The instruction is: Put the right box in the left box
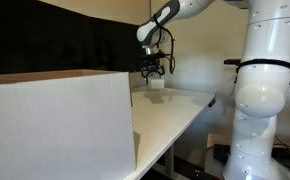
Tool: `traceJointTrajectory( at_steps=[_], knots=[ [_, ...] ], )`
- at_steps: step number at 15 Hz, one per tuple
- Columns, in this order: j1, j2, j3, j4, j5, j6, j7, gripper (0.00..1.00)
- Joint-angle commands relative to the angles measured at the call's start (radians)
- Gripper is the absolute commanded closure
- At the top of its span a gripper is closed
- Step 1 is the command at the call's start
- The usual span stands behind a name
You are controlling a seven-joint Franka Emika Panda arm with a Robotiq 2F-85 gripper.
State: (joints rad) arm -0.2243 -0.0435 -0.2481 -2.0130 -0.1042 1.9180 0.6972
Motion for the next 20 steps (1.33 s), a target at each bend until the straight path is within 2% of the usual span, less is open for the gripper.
traceJointTrajectory(
  at_steps=[1, 9, 20],
  knots=[
    [0.014, -0.072, 0.038, -0.019, -0.018, -0.054, 0.025, 0.38],
    [0.018, -0.159, 0.095, -0.010, -0.024, -0.103, 0.023, 0.38],
    [0.021, -0.236, 0.150, 0.002, -0.058, -0.116, 0.013, 0.38]
  ],
)
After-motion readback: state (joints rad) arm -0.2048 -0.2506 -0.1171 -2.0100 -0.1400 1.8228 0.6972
